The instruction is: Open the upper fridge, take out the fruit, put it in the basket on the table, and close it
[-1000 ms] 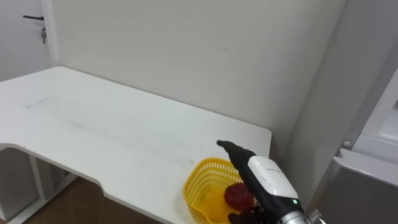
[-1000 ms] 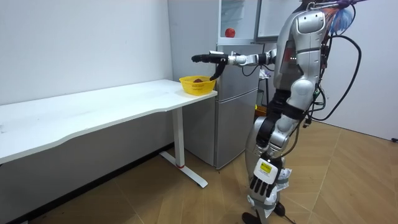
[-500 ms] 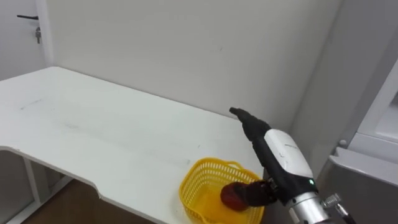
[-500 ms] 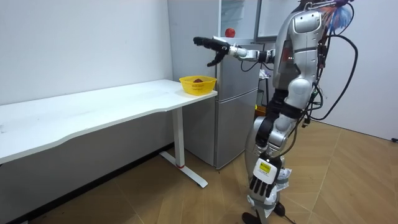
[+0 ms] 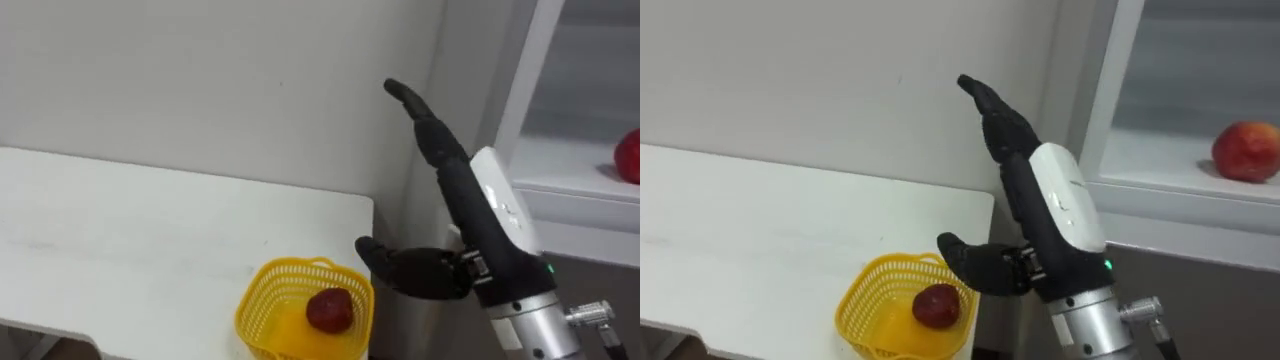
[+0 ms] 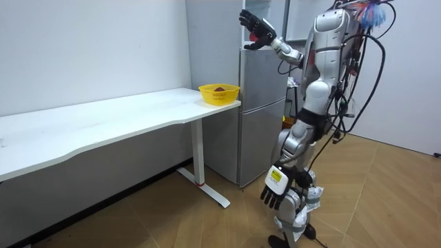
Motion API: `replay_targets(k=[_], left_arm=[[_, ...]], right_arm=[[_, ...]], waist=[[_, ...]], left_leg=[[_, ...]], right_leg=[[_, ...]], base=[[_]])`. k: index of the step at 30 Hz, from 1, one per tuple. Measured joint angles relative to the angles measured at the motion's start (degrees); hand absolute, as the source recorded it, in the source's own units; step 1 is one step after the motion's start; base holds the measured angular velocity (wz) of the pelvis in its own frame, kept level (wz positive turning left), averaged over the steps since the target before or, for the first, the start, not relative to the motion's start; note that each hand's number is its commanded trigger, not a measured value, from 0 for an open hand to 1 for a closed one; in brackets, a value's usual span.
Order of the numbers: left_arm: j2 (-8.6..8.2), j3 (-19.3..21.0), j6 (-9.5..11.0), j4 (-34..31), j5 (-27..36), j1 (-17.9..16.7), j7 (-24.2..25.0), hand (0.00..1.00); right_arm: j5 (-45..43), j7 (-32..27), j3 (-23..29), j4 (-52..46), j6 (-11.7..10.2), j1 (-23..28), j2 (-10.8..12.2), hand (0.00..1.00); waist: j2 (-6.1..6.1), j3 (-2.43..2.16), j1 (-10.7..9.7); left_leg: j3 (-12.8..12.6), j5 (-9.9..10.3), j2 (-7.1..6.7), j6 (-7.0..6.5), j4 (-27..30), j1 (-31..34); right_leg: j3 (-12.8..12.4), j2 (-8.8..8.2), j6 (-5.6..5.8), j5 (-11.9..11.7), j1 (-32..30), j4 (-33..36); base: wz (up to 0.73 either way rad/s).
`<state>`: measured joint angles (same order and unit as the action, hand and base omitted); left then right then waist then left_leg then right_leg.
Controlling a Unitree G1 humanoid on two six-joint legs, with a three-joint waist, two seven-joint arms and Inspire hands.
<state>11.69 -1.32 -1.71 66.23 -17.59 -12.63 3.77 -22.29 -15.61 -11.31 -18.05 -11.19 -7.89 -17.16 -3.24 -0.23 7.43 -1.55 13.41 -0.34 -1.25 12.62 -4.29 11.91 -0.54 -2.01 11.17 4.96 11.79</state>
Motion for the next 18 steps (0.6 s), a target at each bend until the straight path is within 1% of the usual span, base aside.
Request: replay_targets(k=[2, 3, 4, 6, 7, 8, 10, 13, 14, 16, 18], left_arm=[[-0.57, 0.05, 0.43, 0.69, 0.06, -0.17, -1.28, 0.00], [-0.74, 0.08, 0.44, 0.78, 0.02, -0.15, -1.57, 0.00], [-1.00, 0.10, 0.52, 1.08, 0.02, -0.29, -2.13, 0.00], [-1.28, 0.05, 0.53, 1.45, 0.03, -0.20, -2.13, 0.00], [-1.65, -0.03, 0.54, 1.43, 0.04, -0.44, -2.15, 0.00], [-2.02, -0.14, 0.54, 1.43, 0.04, -0.49, -2.14, 0.00], [-2.20, -0.44, 0.74, 1.27, 0.03, -0.45, -2.13, 0.00], [-2.20, -0.48, 0.96, 1.25, 0.04, -0.65, -2.13, 0.00], [-2.20, -0.48, 0.97, 1.25, 0.04, -0.65, -2.13, 0.00], [-2.19, -0.41, 0.98, 1.14, 0.03, -0.69, -2.13, 0.00], [-2.19, -0.02, 1.00, 1.15, 0.02, -0.82, -2.13, 0.00]], right_arm=[[0.02, -0.57, 0.94, -1.98, -0.59, 3.44, 0.64, 0.00], [0.02, -0.61, 1.51, -2.47, -0.67, 4.25, 0.95, 0.00], [0.30, -0.79, 2.55, -3.41, -0.70, 5.58, 1.80, 0.00], [1.37, -1.10, 3.99, -4.52, -0.91, 6.89, 2.67, 0.00], [2.15, -1.73, 4.88, -5.05, -1.37, 7.52, 2.88, 0.00], [2.66, -2.32, 5.58, -5.28, -1.59, 7.59, 3.17, 0.00], [2.72, -3.36, 6.74, -5.45, -1.87, 7.60, 3.91, 0.00], [2.45, -4.63, 8.86, -5.59, -2.00, 7.61, 4.00, 0.00], [2.46, -5.45, 10.20, -5.87, -1.99, 7.61, 4.01, 0.00], [2.52, -7.04, 11.98, -6.46, -1.99, 7.60, 3.94, 0.00], [2.48, -8.81, 13.27, -6.87, -2.03, 7.59, 3.93, 0.00]], waist=[[0.12, 0.05, -1.17], [0.17, 0.05, -1.36], [0.25, 0.07, -1.96], [0.59, 0.03, -3.05], [1.04, -0.02, -3.70], [1.62, -0.05, -4.16], [2.31, -0.11, -4.98], [2.81, -0.32, -6.00], [2.95, -0.29, -6.30], [2.81, -0.23, -6.76], [2.42, -0.07, -6.75]], left_leg=[[-0.70, 0.01, 0.17, -0.03, -0.50, -0.36], [-0.86, 0.03, 0.46, -0.05, -0.61, -0.38], [-1.15, 0.04, 0.52, -0.05, -0.84, -0.44], [-1.37, 0.05, 0.55, -0.06, -0.85, -0.52], [-1.45, 0.08, 0.56, -0.11, -0.88, -0.52], [-1.59, 0.10, 0.55, -0.12, -0.90, -0.52], [-2.09, 0.09, 0.55, -0.12, -0.94, -0.48], [-2.48, 0.07, 0.57, -0.09, -1.04, -0.54], [-2.52, 0.07, 0.57, -0.09, -1.05, -0.54], [-3.06, 0.05, 0.59, -0.05, -1.22, -0.72], [-3.47, 0.03, 0.64, -0.02, -1.36, -1.24]], right_leg=[[-0.80, 0.11, 0.06, -0.03, -0.08, -0.01], [-0.93, 0.14, 0.08, -0.06, -0.17, -0.05], [-1.08, 0.20, 0.07, -0.13, -0.27, -0.12], [-1.30, 0.24, 0.06, -0.14, -0.33, -0.13], [-1.52, 0.31, 0.07, -0.14, -0.38, -0.14], [-1.67, 0.54, 0.09, -0.15, -0.49, -0.13], [-2.26, 0.56, 0.08, -0.15, -0.90, -0.08], [-2.57, 0.68, 0.05, -0.16, -1.07, -0.03], [-2.57, 0.71, 0.05, -0.16, -1.08, -0.04], [-2.78, 0.71, 0.02, -0.13, -1.15, -0.04], [-3.33, 0.80, -0.09, -0.05, -0.91, -0.02]], base=[[-0.17], [-0.15], [-0.11], [-0.08], [-0.07], [-0.07], [-0.13], [-0.07], [0.00], [-0.07], [-0.12]])
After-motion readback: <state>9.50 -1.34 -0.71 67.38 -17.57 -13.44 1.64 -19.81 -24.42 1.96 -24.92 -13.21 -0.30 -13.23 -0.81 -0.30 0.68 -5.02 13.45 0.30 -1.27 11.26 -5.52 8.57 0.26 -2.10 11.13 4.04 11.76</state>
